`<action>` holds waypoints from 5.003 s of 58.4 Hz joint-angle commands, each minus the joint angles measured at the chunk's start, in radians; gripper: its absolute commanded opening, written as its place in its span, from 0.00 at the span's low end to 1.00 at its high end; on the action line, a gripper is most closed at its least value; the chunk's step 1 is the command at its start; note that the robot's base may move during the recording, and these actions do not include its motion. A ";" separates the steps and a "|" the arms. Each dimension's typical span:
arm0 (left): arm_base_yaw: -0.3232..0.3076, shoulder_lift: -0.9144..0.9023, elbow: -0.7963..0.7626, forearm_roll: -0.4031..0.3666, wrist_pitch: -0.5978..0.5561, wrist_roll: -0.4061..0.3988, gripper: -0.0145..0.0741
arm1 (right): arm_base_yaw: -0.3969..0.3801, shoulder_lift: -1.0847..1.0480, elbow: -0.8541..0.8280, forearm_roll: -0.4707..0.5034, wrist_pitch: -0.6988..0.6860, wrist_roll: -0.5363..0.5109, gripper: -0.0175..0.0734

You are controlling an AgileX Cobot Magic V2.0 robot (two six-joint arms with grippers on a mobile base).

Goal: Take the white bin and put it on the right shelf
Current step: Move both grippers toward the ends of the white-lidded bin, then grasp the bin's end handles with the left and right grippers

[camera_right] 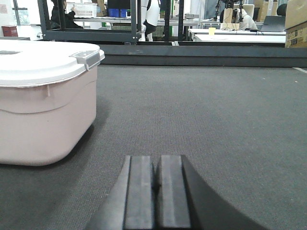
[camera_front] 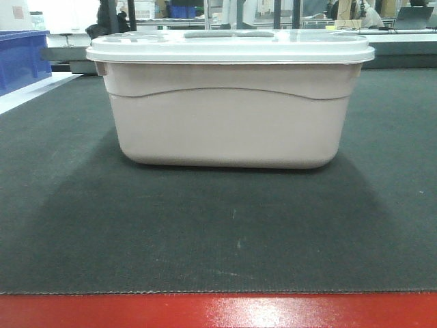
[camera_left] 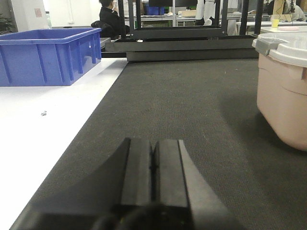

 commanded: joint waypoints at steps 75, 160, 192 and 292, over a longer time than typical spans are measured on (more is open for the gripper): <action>0.001 0.004 -0.184 -0.047 -0.188 -0.006 0.02 | -0.002 -0.005 -0.177 -0.004 -0.264 -0.010 0.27; 0.232 1.431 -1.468 -1.045 1.183 0.566 0.68 | -0.295 1.215 -1.341 0.668 0.762 -0.226 0.89; 0.262 1.872 -1.468 -1.547 1.261 0.744 0.68 | -0.388 1.724 -1.336 1.576 1.115 -0.824 0.89; 0.032 1.937 -1.468 -1.653 1.107 0.755 0.03 | -0.228 1.849 -1.336 1.541 1.166 -0.908 0.26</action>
